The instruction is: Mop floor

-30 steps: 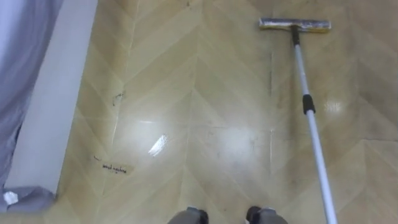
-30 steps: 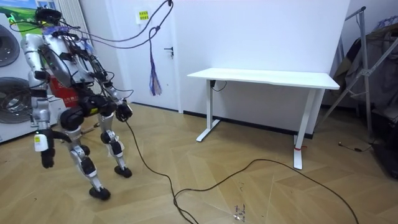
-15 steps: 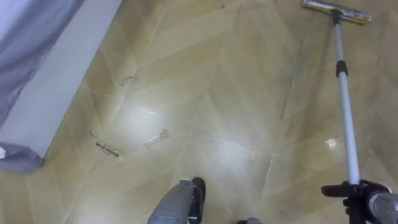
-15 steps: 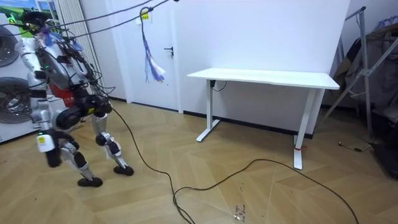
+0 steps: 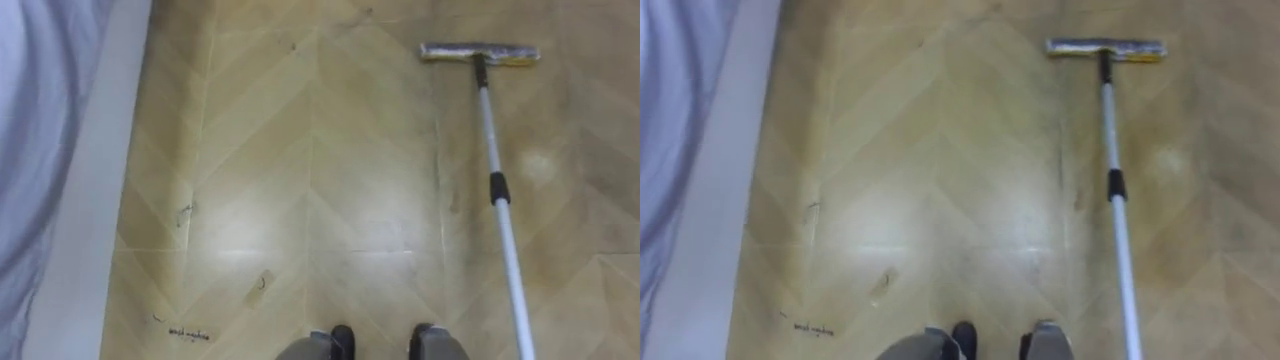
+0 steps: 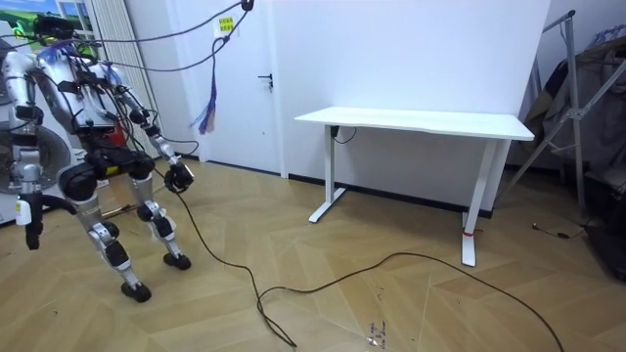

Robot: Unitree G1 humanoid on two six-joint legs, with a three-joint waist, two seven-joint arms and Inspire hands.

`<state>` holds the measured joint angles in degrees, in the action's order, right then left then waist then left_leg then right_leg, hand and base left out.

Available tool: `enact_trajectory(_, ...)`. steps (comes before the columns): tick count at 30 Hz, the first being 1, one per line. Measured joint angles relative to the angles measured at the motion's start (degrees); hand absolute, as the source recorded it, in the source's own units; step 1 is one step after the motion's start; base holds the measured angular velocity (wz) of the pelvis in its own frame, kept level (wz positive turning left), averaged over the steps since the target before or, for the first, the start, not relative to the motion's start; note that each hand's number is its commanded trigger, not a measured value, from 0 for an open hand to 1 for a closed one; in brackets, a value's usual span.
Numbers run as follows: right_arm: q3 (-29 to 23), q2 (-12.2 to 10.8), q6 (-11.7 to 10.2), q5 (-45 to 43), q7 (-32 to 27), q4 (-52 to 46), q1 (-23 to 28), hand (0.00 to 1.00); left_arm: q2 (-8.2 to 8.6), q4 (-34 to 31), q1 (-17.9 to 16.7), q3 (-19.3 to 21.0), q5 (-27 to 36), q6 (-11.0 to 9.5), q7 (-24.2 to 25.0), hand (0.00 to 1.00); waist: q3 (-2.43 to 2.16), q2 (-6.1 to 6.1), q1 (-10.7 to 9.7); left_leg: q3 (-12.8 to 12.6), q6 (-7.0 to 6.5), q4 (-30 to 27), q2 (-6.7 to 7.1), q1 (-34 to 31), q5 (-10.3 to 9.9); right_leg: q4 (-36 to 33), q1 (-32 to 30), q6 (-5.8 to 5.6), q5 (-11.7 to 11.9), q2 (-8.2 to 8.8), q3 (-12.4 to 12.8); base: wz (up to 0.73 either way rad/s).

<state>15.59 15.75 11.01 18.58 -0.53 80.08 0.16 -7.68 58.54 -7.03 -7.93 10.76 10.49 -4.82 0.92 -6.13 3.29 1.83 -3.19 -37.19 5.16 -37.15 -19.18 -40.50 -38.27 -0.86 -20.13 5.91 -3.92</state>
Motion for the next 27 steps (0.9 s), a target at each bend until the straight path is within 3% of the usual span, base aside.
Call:
enact_trajectory(1,-0.69,-0.01,1.46,-0.26,0.0,0.22,-1.63,1.0,-0.12,0.5,-0.01,0.08,0.95,0.07,0.03,0.0,0.01,0.44,0.42,-0.14,0.05,-0.57,-0.66,0.19,0.01,0.25,0.78,0.64,-0.2,-0.01,-1.71,0.21)
enact_trajectory(2,-1.33,0.29,2.54,-0.62,0.1,0.48,-3.82,1.0,-0.53,0.6,-0.03,0.1,1.06,0.53,0.08,0.0,0.3,1.44,1.11,-0.01,0.21,-1.24,-0.98,0.46,0.1,-0.07,1.1,1.24,-0.5,-0.03,-2.65,0.25)
enact_trajectory(5,-1.73,3.38,5.01,0.49,1.11,0.79,-12.76,1.0,-2.63,0.45,-0.03,-0.58,4.78,1.24,0.35,0.0,0.84,3.87,3.04,0.22,0.66,-6.08,-2.45,-2.08,-0.13,-1.67,1.03,3.17,-1.69,0.29,-5.89,0.2)
enact_trajectory(6,-1.71,4.04,5.13,1.1,1.06,0.63,-14.92,1.0,-3.54,0.32,-0.04,-1.33,5.69,1.24,0.38,0.0,0.93,4.51,3.25,0.12,0.9,-7.2,-2.66,-2.74,-0.27,-2.24,0.76,3.56,-2.1,0.23,-6.35,0.27)
enact_trajectory(7,-2.15,5.19,5.09,2.11,1.14,-0.11,-19.19,1.0,-5.61,0.15,-0.12,-1.72,6.47,1.19,0.38,0.0,0.69,6.43,3.64,-0.18,1.33,-9.21,-3.23,-4.23,-0.51,-4.01,-0.65,4.15,-3.14,0.32,-6.72,0.29)
enact_trajectory(8,-2.28,6.56,4.75,3.5,1.23,-1.34,-23.33,1.0,-7.15,0.04,-0.21,-1.86,6.52,1.1,0.2,0.0,0.98,7.48,4.16,-0.74,2.2,-11.81,-4.57,-5.75,-1.0,-5.39,-1.26,4.74,-3.69,-0.17,-7.67,0.25)
enact_trajectory(10,-2.11,8.79,3.51,5.11,2.16,-3.45,-27.02,1.0,-8.42,-0.67,-0.45,-2.5,5.84,1.21,-0.16,0.0,0.94,8.76,5.52,-1.47,2.43,-15.52,-5.66,-8.25,-1.13,-7.21,-2.3,5.41,-4.75,-1.02,-8.31,0.26)
enact_trajectory(11,-2.3,10.03,2.93,7.1,2.6,-4.48,-28.87,1.0,-8.5,-1.64,-0.75,-2.76,5.47,1.82,-0.04,0.0,0.92,8.76,6.31,-1.76,2.43,-16.96,-6.18,-8.99,-1.12,-7.77,-2.3,5.7,-5.31,-1.64,-8.15,0.36)
enact_trajectory(13,-3.6,10.82,3.93,10.85,3.48,-3.11,-30.64,1.0,-8.51,-3.12,-1.72,-2.76,5.53,2.06,0.12,0.0,0.84,8.94,7.08,-2.57,2.42,-17.05,-6.45,-9.09,-1.12,-8.31,-2.09,5.97,-5.79,-2.0,-7.78,0.51)
enact_trajectory(16,-5.11,10.93,2.23,12.5,5.68,-2.23,-29.02,1.0,-8.26,-3.33,-2.58,-2.29,3.85,3.51,1.07,0.0,0.84,9.16,7.09,-5.07,2.41,-13.4,-6.43,-7.71,-1.11,-8.18,-2.16,5.98,-5.79,-1.81,-6.22,0.41)
enact_trajectory(19,-3.61,9.92,-0.04,12.56,7.58,-1.76,-22.28,1.0,-8.1,-3.33,-3.03,-2.01,2.43,4.45,2.26,0.0,0.81,8.03,6.78,-6.1,2.37,-11.04,-6.42,-4.99,-1.1,-5.93,0.96,5.73,-5.6,-2.26,-5.72,0.23)
enact_trajectory(21,-3.3,8.87,-0.9,12.42,8.36,0.42,-15.52,1.0,-6.85,-2.76,-2.69,-1.01,0.27,4.17,3.11,0.0,0.36,6.8,5.68,-6.48,2.34,-8.25,-5.61,-1.68,-1.13,-4.02,4.39,5.35,-5.77,-2.33,-4.7,0.52)
enact_trajectory(22,-2.48,8.3,-0.86,12.09,8.4,2.45,-11.05,1.0,-5.54,-2.01,-1.75,-0.81,-0.87,3.92,3.45,0.0,-0.23,5.78,5.49,-6.92,1.99,-5.87,-5.02,0.14,-1.33,-2.78,5.79,4.85,-5.71,-2.69,-3.2,0.41)
enact_trajectory(23,-1.71,7.35,-0.85,9.82,8.13,3.84,-7.1,1.0,-4.21,-1.66,-0.28,0.28,-1.68,3.76,4.23,0.0,-0.45,4.94,5.15,-7.13,1.03,-3.82,-4.36,1.72,-1.66,-2.38,6.46,4.43,-5.63,-2.82,-1.56,0.25)
enact_trajectory(25,-1.47,4.94,-0.85,6.21,7.03,5.61,-3.45,1.0,-3.03,-0.27,0.57,1.81,-1.55,3.09,4.44,0.0,-0.52,4.49,4.53,-8.42,0.41,-2.48,-4.29,2.96,-1.75,-3.11,6.42,4.01,-5.5,-2.68,0.6,-0.24)
enact_trajectory(27,-1.2,2.63,-0.98,4.3,6.17,5.83,-1.39,1.0,-2.57,1.17,1.45,2.43,-1.37,1.93,4.47,0.0,-0.6,3.53,2.34,-8.55,0.01,-3.84,-4.25,2.96,-2.14,-4.7,6.03,3.62,-5.26,-2.37,0.52,-0.35)
